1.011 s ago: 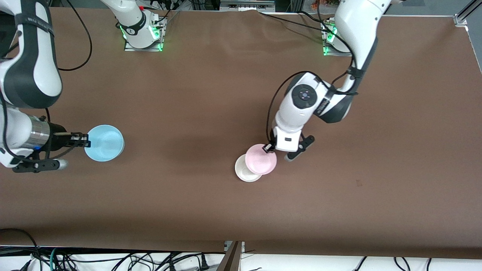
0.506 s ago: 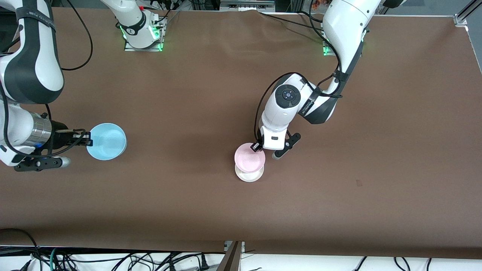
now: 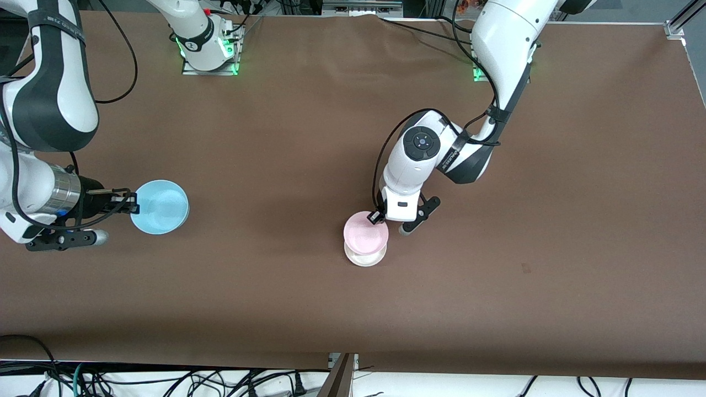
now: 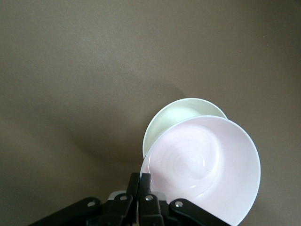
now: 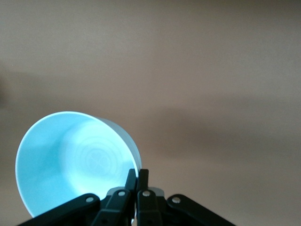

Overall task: Stack pink and blue bowls on white bowl
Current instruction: 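Lower the pink bowl into the white bowl and open the left gripper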

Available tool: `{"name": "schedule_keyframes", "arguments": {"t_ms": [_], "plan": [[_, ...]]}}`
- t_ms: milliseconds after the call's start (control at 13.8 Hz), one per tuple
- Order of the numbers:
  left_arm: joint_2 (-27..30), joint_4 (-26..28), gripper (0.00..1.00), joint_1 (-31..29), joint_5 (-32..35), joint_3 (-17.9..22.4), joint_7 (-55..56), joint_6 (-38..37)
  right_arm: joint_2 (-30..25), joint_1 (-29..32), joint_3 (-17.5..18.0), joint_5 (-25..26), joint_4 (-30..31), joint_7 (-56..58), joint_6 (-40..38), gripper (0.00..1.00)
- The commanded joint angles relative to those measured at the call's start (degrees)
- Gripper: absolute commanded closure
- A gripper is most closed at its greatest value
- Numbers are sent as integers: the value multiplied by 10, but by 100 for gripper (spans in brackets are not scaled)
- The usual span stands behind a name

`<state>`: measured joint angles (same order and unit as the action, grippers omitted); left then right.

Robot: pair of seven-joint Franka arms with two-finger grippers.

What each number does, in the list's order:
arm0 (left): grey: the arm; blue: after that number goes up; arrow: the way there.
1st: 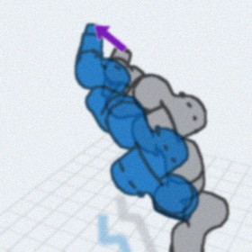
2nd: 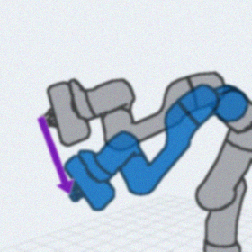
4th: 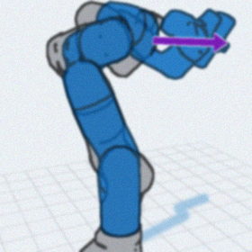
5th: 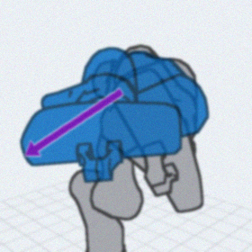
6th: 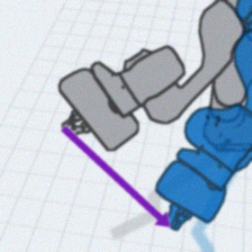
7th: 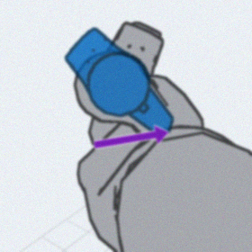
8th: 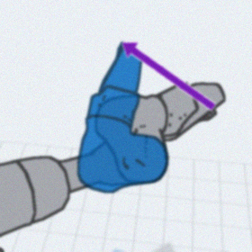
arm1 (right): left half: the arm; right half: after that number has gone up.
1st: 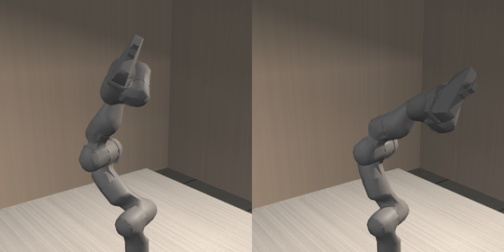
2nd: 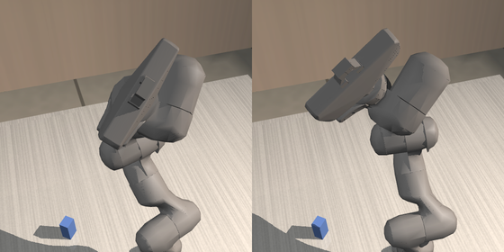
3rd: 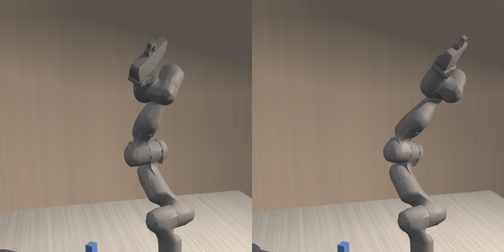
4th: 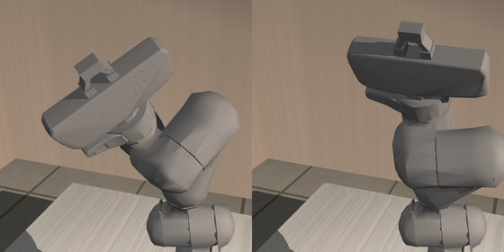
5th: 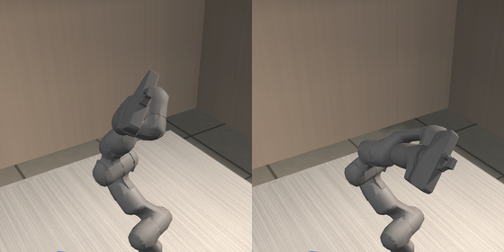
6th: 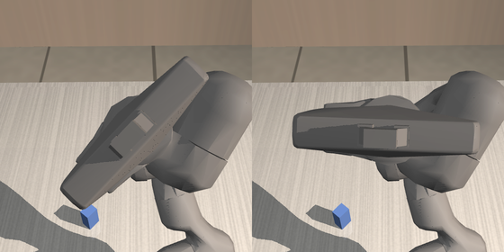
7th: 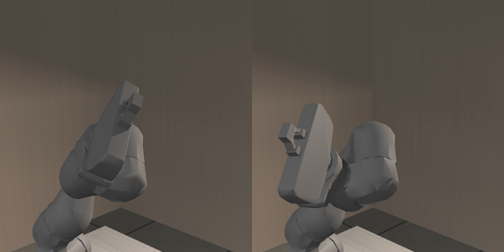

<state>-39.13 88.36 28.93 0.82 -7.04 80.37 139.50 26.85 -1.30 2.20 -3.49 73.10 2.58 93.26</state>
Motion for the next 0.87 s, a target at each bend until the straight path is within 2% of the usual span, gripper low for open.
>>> {"name": "schedule_keyframes", "arguments": {"t_ms": [0, 795], "plan": [[-16, -25, 100, 8, -8, 7, 10, 2, 1, 2, 2, -4, -9, -5, -5, 100], [-40, -39, 100, 22, -5, 15, 23, 26, 1, 3, 0, -4, -9, -3, -2, 100]]}}
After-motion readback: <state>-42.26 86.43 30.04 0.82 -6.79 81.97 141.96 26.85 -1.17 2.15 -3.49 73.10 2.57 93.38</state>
